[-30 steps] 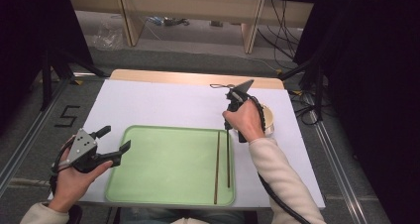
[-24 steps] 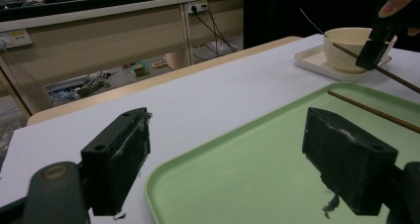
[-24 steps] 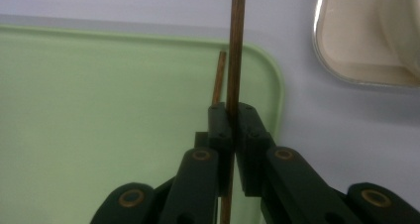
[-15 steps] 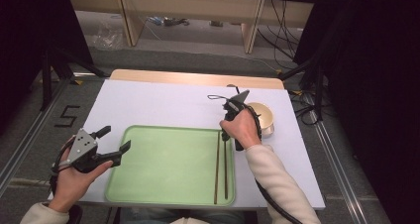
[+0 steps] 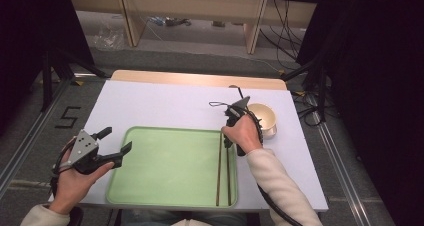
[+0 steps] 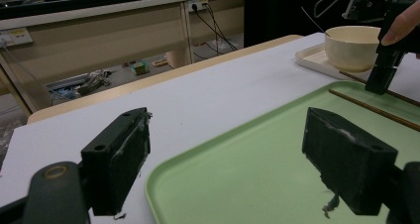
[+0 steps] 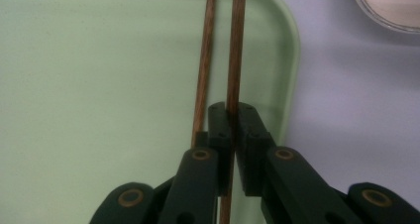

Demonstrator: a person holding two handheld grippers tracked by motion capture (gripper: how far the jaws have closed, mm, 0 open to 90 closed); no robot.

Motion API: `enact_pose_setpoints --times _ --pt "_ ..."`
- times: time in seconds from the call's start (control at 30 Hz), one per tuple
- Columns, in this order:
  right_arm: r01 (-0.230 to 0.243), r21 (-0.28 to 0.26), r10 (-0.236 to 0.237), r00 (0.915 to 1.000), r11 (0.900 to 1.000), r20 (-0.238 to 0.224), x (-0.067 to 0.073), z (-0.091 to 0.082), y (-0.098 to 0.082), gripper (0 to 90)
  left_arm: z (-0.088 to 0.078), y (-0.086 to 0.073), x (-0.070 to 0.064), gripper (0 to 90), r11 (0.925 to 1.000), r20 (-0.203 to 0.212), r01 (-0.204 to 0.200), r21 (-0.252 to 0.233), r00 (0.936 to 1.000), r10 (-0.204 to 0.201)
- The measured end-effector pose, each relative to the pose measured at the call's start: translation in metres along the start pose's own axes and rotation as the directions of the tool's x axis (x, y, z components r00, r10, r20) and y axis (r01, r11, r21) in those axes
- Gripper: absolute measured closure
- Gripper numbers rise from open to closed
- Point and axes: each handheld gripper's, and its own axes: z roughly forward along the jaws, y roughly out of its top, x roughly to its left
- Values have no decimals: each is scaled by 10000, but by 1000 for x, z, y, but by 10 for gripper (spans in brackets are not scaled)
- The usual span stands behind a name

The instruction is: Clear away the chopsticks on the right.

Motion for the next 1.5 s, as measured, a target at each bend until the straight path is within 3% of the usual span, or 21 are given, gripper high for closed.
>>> enact_pose_setpoints --times 0.1,0.17,0.2,0.37,0.4,0.47,0.6,0.63,0.67,0.73,0.83,0.87,1.03,1.07,1.1,1.17,1.2,1.3,1.37,1.4,1.5 --pt "156 -157 -154 9998 9998 101 -1 2 0 870 0 0 0 184 10000 2 0 0 10000 0" --pt "-216 -14 216 9997 9998 115 1 4 0 868 0 0 0 183 10000 7 2 -11 10000 -2" --pt "177 -128 -175 9997 9998 161 -2 5 0 868 0 0 0 183 10000 -7 -16 -11 10000 16" --pt "-176 231 173 9997 9996 160 0 7 1 865 0 0 1 184 10000 -5 -87 -22 10000 87" --pt "-140 -272 145 9997 9995 208 0 11 1 862 0 0 1 184 10000 -4 -84 -22 10000 84" --pt "-190 -147 192 9997 9997 174 0 12 2 862 0 0 0 184 10000 -4 -91 -26 10000 91" --pt "-790 119 786 9966 9968 261 4 12 2 858 0 0 0 184 10000 -6 -91 -30 10000 91" --pt "-330 -39 331 9992 9994 224 0 14 2 857 0 0 0 184 10000 -6 -91 -30 10000 91" --pt "-755 110 752 9968 9971 288 3 13 1 856 -1 0 1 184 10000 -12 -87 -33 10000 87" --pt "-513 42 511 9982 9987 317 1 14 1 853 -1 0 0 184 10000 -2 -90 -37 10000 90" --pt "-697 113 692 9969 9975 380 4 14 1 850 -1 0 0 184 10000 -5 -87 -29 10000 87" --pt "73 -204 -66 9994 9998 347 -1 17 2 845 -1 0 0 184 9999 -13 -94 -43 10000 94" --pt "158 -172 -152 9992 9997 383 0 17 1 827 -1 0 1 184 10000 -7 -85 -37 10000 85" --pt "-305 77 302 9987 9995 413 4 15 1 819 -1 0 1 184 10000 -8 -86 -44 10000 86" --pt "-315 106 311 9987 9994 395 4 14 1 815 -1 0 1 184 10000 -11 -90 -40 10000 90" --pt "-226 105 221 9989 9997 414 4 14 1 811 -1 0 1 185 10000 -10 -84 -46 10000 84" --pt "425 -196 -415 9979 9989 491 0 15 1 791 -1 0 1 184 10000 -8 -87 -45 10000 87" --pt "223 46 -225 9986 9997 482 3 8 1 767 -1 0 0 185 9999 5 -100 -52 10000 100" --pt "148 -277 -133 9985 9995 536 5 8 0 755 -1 0 0 184 9999 14 -100 -68 9999 100" --pt "739 -245 -725 9960 9970 528 1 6 1 748 -1 0 0 184 10000 29 -53 -80 10000 53" --pt "885 -796 -844 9950 9929 536 2 -1 -1 717 -1 1 0 185 9999 31 -44 -117 10000 44"
